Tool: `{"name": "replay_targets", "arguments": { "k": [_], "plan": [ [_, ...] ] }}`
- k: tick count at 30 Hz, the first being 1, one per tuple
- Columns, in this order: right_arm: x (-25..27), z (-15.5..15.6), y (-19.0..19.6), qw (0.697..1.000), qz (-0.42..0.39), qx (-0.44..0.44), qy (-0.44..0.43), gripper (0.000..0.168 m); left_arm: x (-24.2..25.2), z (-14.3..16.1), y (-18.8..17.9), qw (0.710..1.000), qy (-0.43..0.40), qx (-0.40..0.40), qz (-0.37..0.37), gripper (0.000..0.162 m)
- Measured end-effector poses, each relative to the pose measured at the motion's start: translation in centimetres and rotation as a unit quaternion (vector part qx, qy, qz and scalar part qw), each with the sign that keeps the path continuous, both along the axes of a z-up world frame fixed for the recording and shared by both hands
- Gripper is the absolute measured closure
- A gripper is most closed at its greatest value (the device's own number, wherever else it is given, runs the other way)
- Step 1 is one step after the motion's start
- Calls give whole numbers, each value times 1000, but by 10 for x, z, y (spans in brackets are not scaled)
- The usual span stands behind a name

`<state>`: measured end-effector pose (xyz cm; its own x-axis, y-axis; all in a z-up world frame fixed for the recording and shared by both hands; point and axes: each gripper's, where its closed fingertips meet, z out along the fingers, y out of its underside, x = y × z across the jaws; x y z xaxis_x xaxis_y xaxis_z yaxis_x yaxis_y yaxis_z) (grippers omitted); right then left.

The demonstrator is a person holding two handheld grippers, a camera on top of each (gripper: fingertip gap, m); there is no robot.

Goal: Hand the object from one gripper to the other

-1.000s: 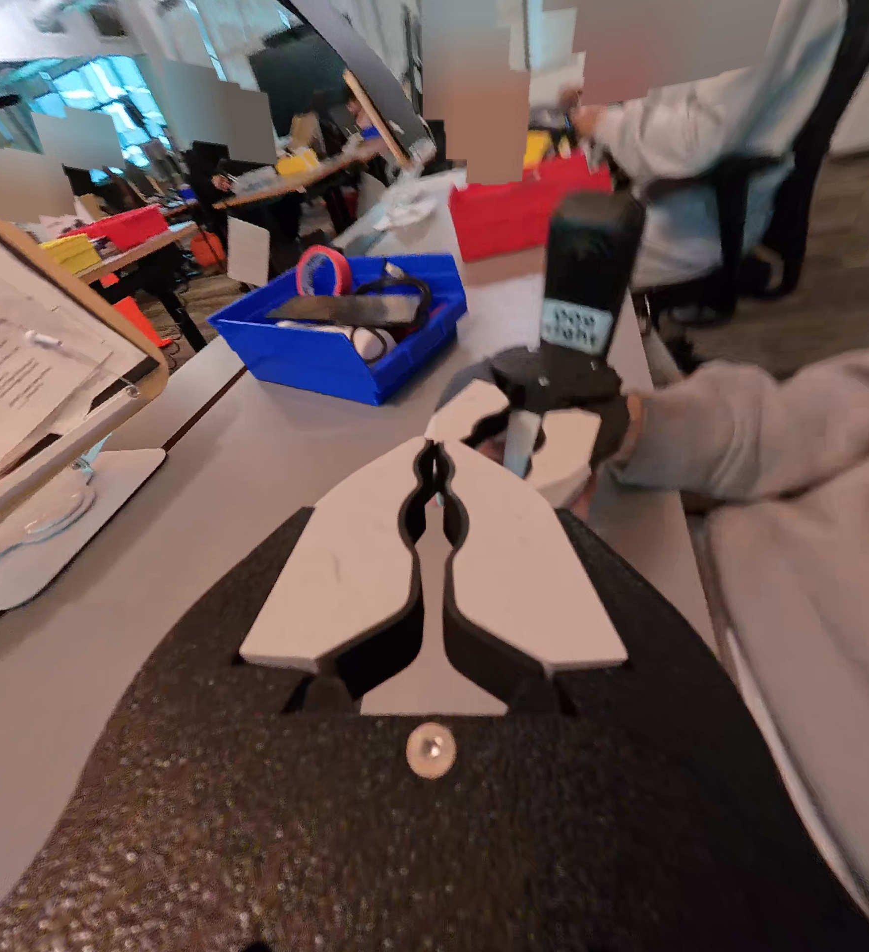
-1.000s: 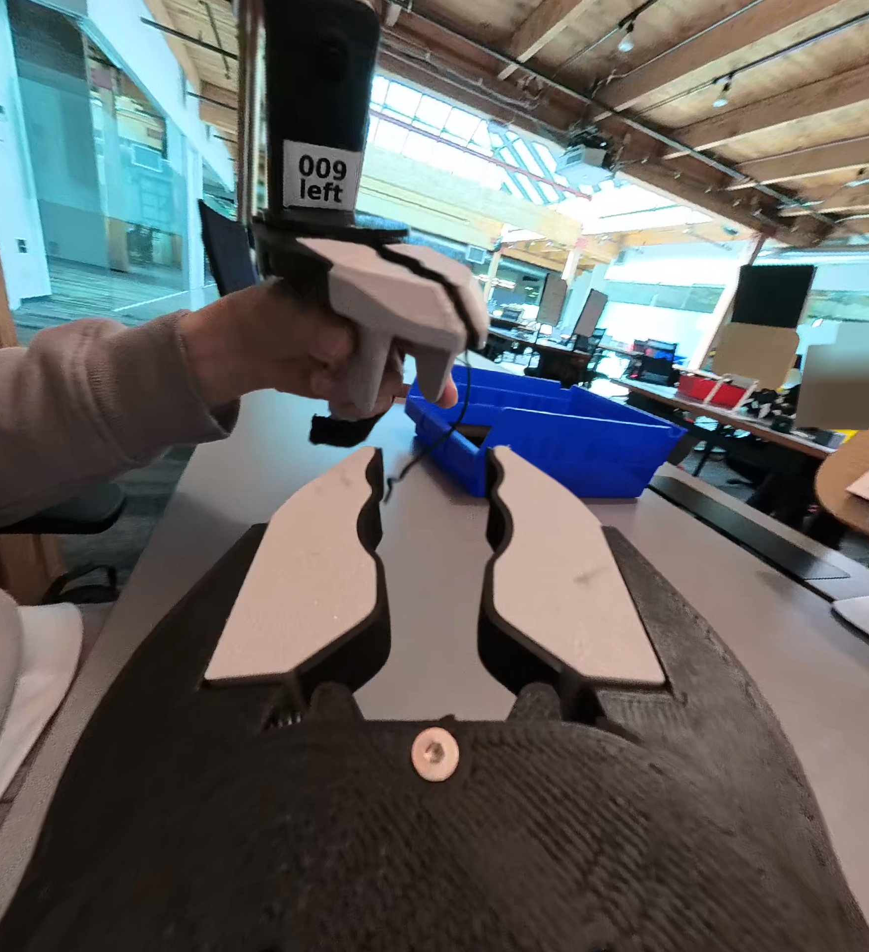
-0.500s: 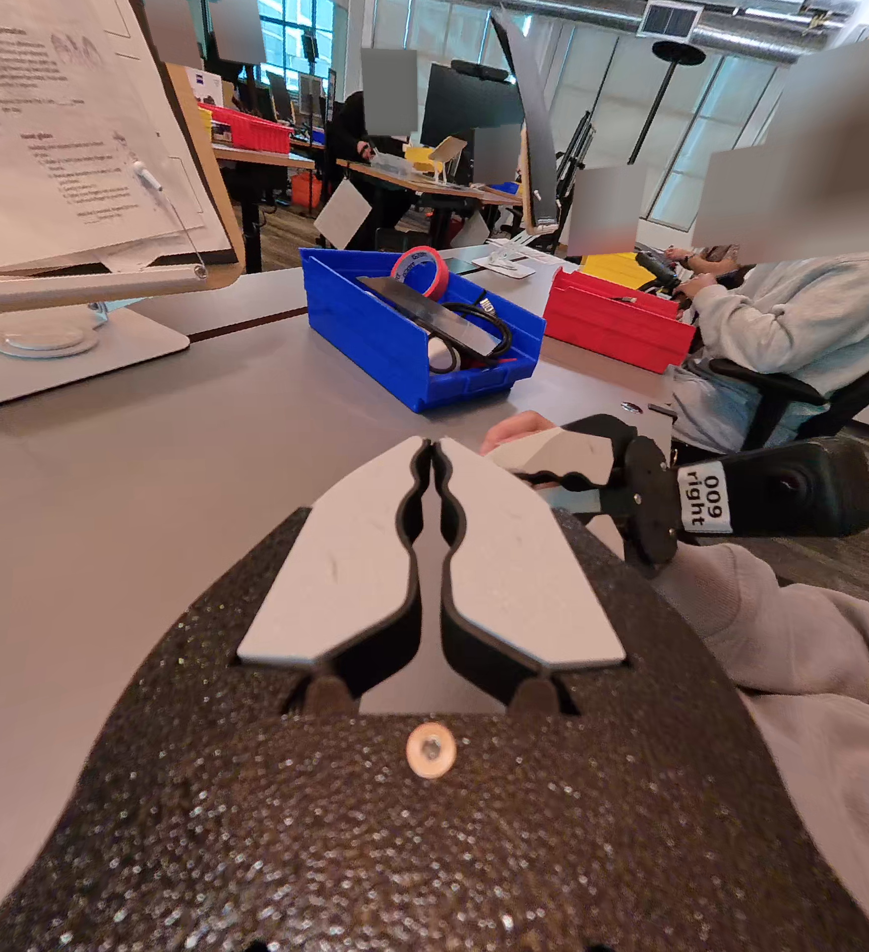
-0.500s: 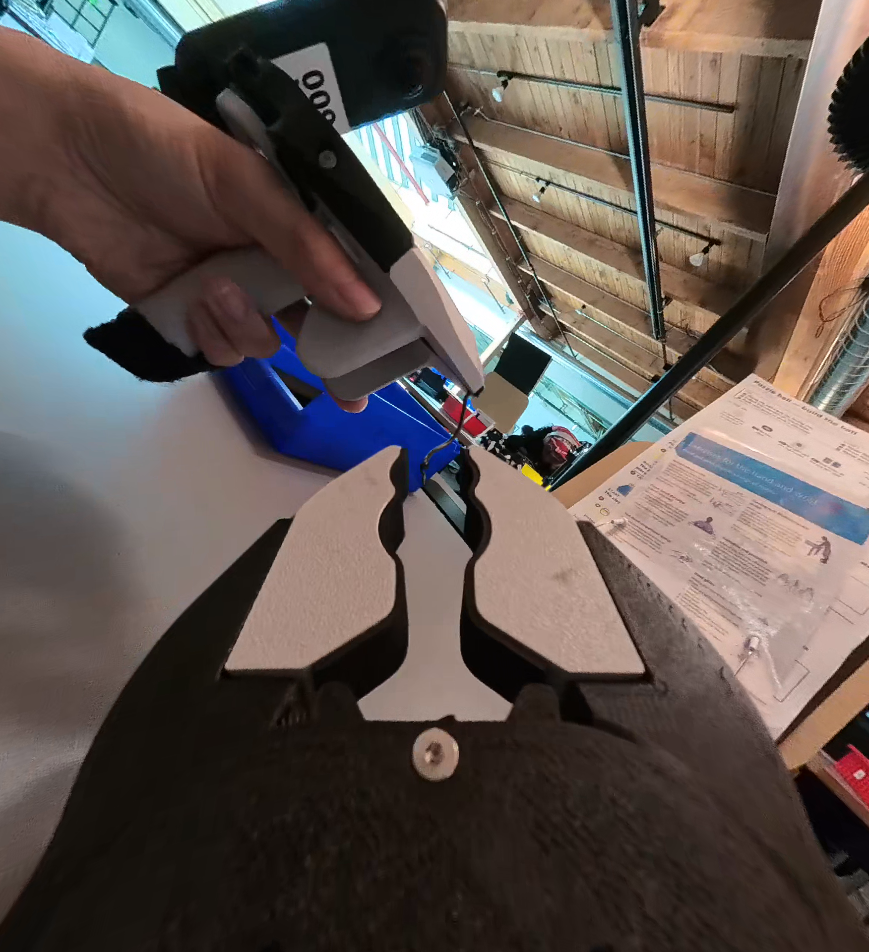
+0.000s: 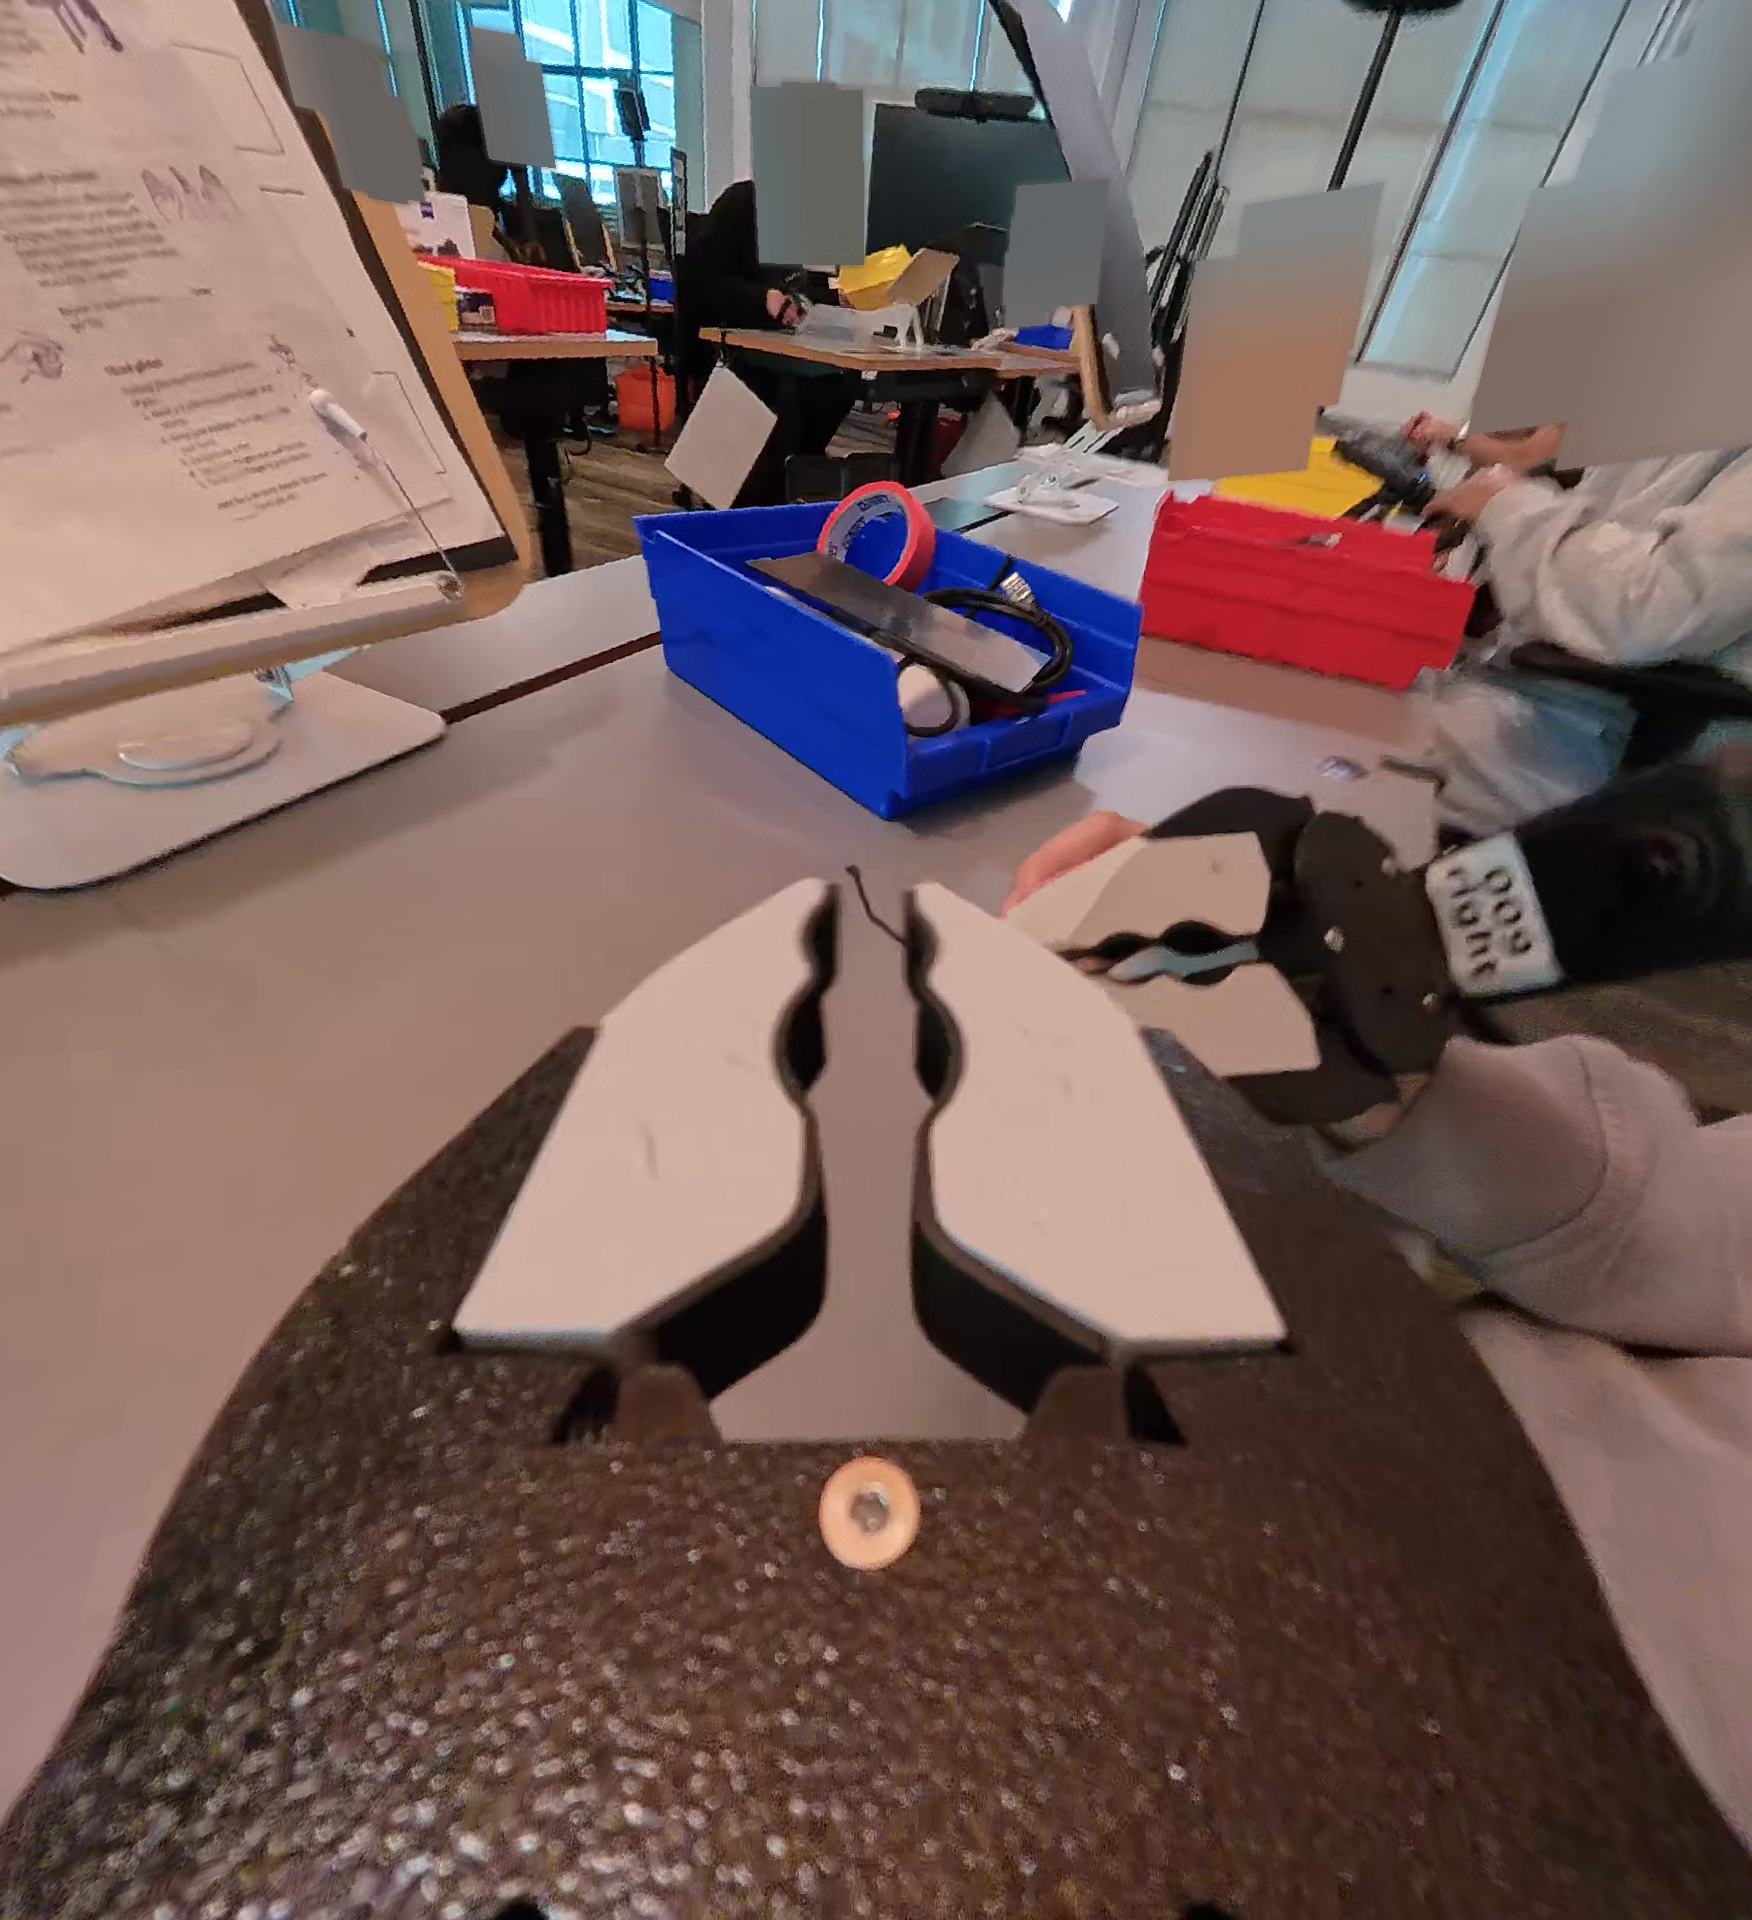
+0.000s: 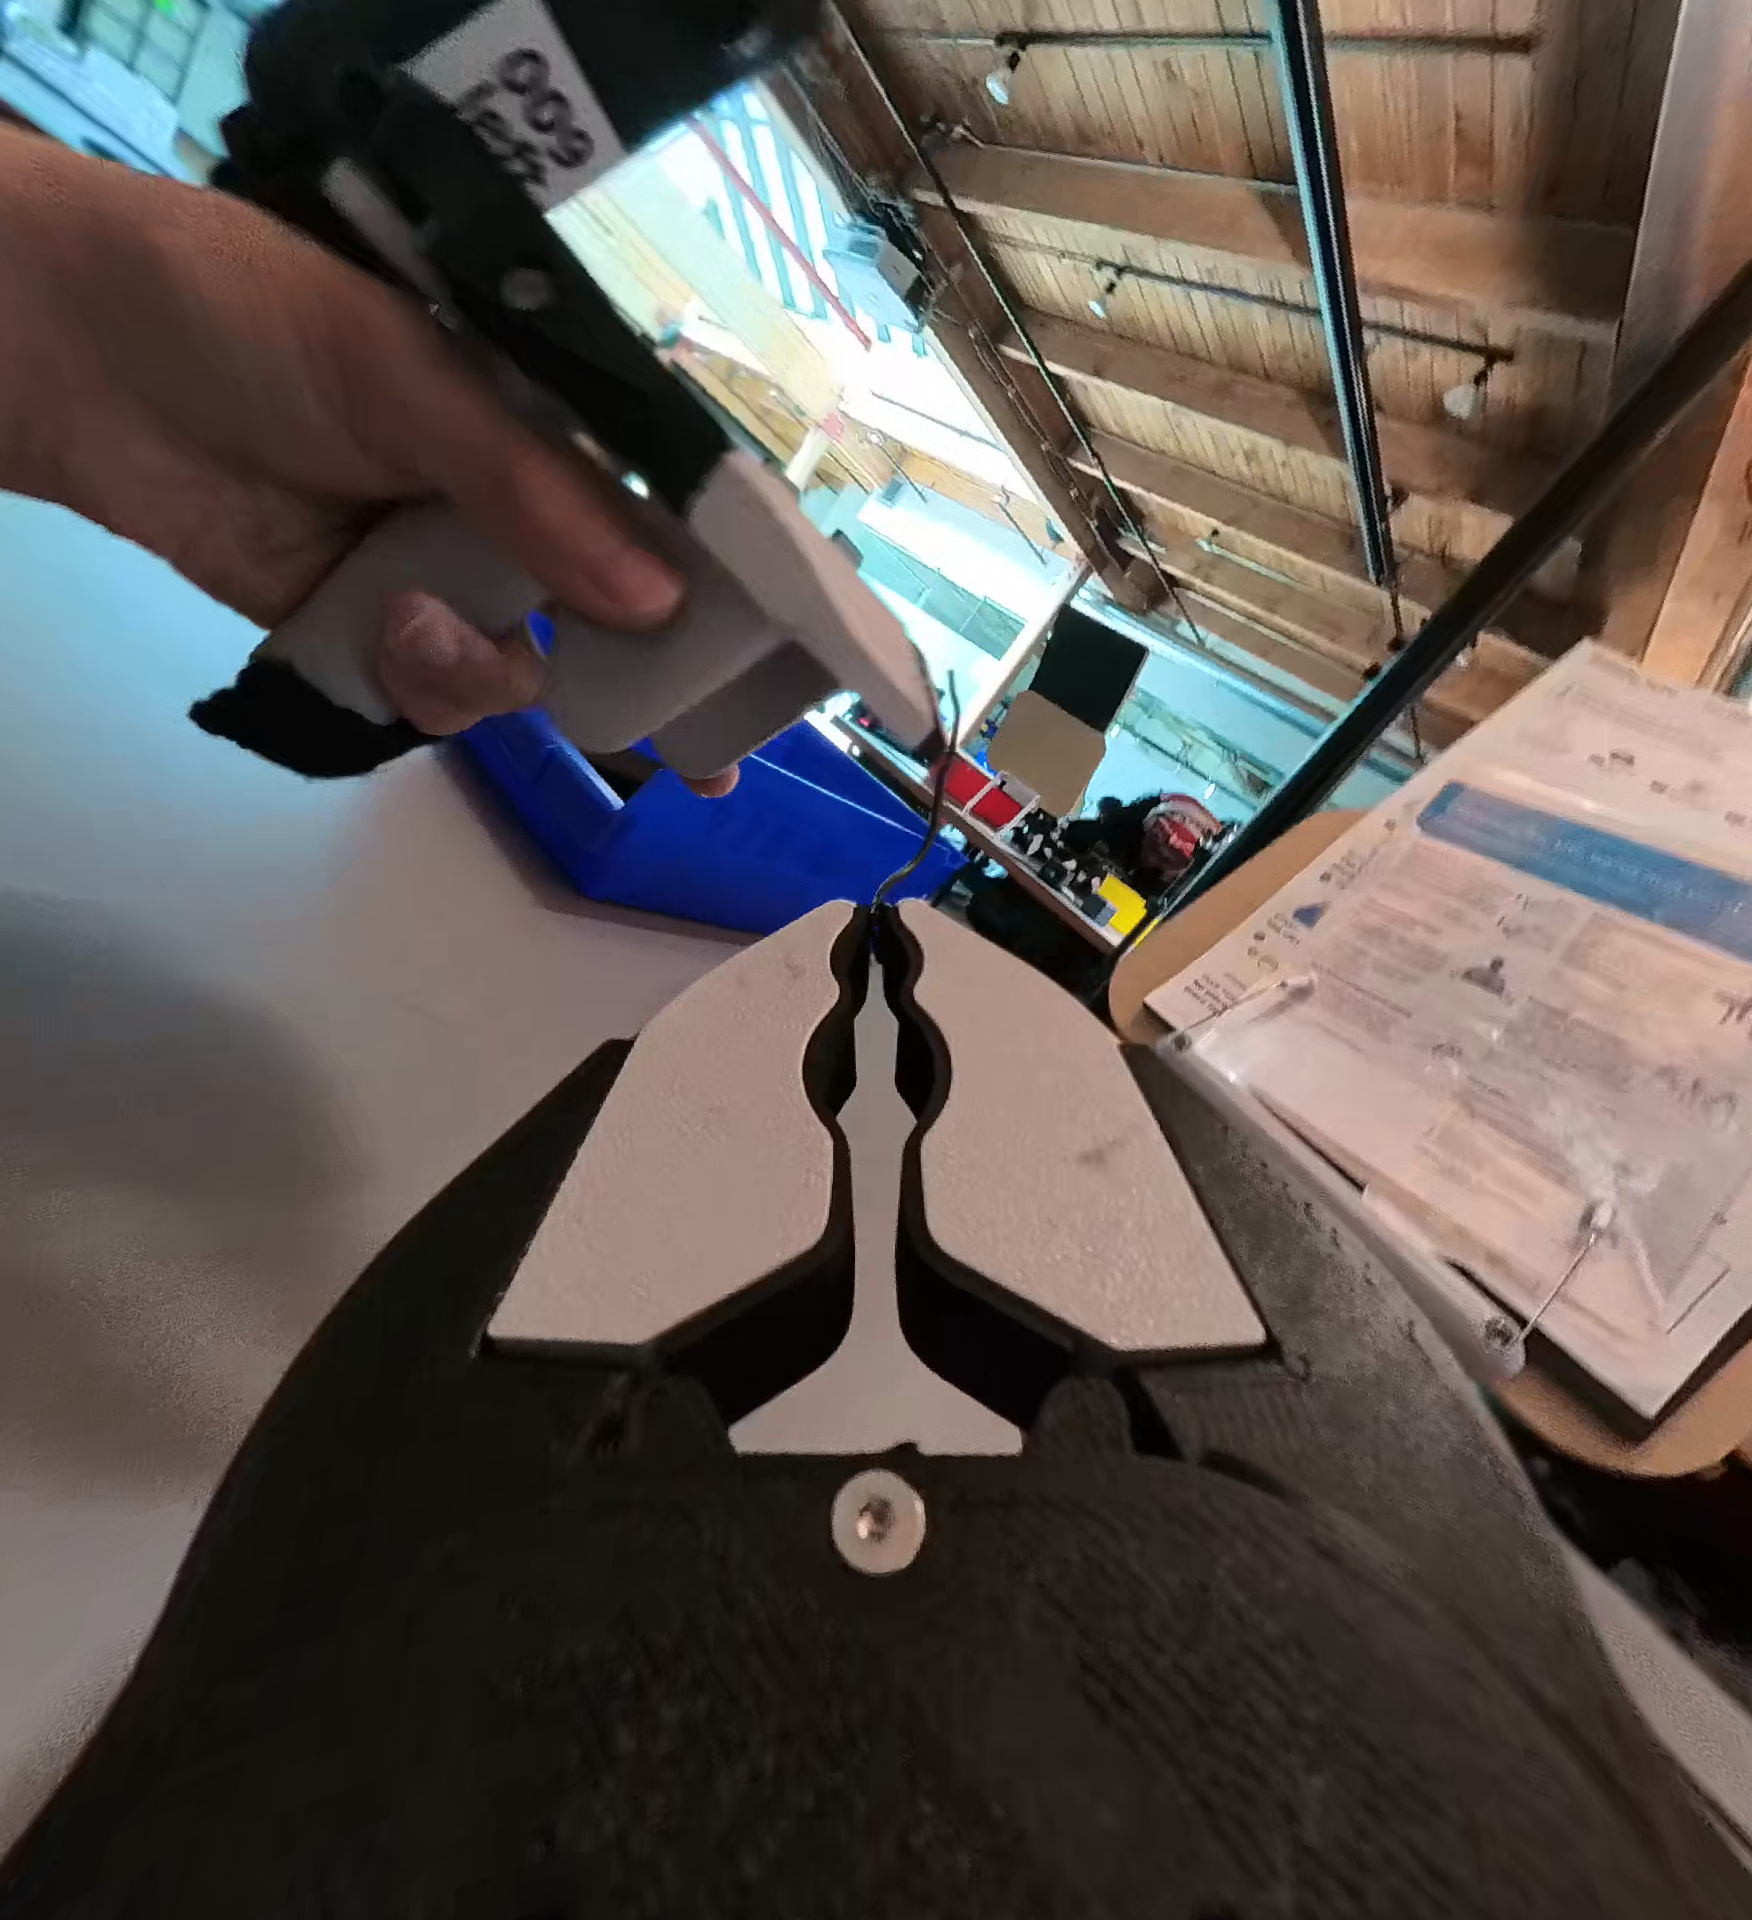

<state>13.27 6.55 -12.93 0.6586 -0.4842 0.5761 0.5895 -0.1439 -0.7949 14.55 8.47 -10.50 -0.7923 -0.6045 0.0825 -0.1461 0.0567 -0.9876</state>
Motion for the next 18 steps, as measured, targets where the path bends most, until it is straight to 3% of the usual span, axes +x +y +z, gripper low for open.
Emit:
{"name": "replay_targets", "arguments": {
  "k": [1,4,8,11,15,18],
  "plan": [
    [4,0,-3,1000,-5,9,19,167,2,-1,1,999,-25,32,11,136],
    [13,-5,-6,995,8,27,97,166,5,-4,5,965,-170,190,57,122],
    [11,-4,-5,987,42,52,148,167,-4,-16,-9,849,-353,390,51,118],
    [6,-4,-4,984,62,55,156,166,-10,-24,-24,792,-432,429,31,130],
    [1,-7,0,982,81,44,162,167,-2,-29,-20,719,-479,499,60,137],
    [-2,-8,3,982,90,36,161,167,0,-34,-20,689,-495,527,61,143]
  ]
}}
